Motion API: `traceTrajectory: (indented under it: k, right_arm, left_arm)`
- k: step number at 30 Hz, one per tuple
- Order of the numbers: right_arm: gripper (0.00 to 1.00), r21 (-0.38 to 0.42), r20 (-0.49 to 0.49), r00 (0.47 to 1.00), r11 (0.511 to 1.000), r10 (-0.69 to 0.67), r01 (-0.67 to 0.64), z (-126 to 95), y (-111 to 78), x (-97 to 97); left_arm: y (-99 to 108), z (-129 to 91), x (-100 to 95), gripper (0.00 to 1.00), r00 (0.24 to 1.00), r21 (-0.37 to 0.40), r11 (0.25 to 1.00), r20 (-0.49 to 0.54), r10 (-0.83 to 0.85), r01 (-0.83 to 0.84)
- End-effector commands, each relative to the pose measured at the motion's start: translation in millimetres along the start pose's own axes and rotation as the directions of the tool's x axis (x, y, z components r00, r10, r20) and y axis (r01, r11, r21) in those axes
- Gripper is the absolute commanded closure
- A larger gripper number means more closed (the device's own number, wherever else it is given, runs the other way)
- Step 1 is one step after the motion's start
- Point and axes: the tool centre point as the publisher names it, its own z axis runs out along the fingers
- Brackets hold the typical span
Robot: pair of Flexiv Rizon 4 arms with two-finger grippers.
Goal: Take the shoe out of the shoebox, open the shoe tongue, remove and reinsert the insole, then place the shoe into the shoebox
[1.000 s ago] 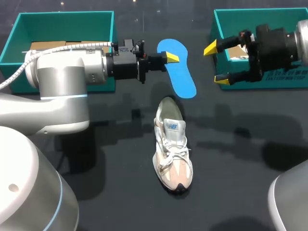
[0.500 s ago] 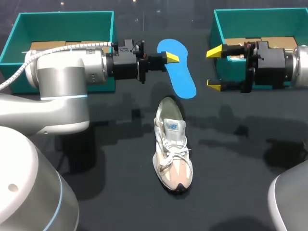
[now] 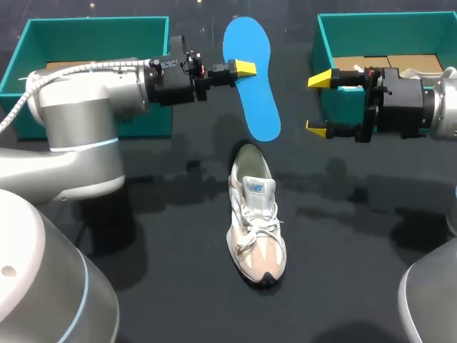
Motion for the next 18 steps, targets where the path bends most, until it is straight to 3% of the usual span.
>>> traceTrajectory:
  k: [1, 9, 13, 15, 17, 18]
  right_arm:
    - [0.00, 0.000, 0.002, 1.000, 1.000, 0.001, -0.001, 2, 0.7, 0.3]
    - [0.00, 0.000, 0.002, 1.000, 1.000, 0.001, -0.001, 2, 0.7, 0.3]
    - [0.00, 0.000, 0.002, 1.000, 1.000, 0.001, -0.001, 2, 0.7, 0.3]
    - [0.00, 0.000, 0.002, 1.000, 1.000, 0.001, -0.001, 2, 0.7, 0.3]
    - [0.00, 0.000, 0.002, 1.000, 1.000, 0.001, -0.001, 2, 0.7, 0.3]
    - [0.00, 0.000, 0.002, 1.000, 1.000, 0.001, -0.001, 2, 0.7, 0.3]
  left_arm:
    - [4, -8, 0.0, 1.00, 0.900, 0.035, 0.905, -0.094, 0.426, -0.425]
    - [4, -8, 0.0, 1.00, 0.900, 0.035, 0.905, -0.094, 0.426, -0.425]
    - [12, -8, 7.4, 1.00, 0.672, 0.044, 0.677, -0.090, 0.735, -0.735]
    - [17, -8, 9.4, 1.00, 0.480, 0.060, 0.485, -0.079, 0.874, -0.873]
    - [22, -7, 8.4, 1.00, 0.129, 0.051, 0.129, 0.012, 0.992, -0.990]
    - [22, -7, 8.4, 1.00, 0.129, 0.051, 0.129, 0.012, 0.992, -0.990]
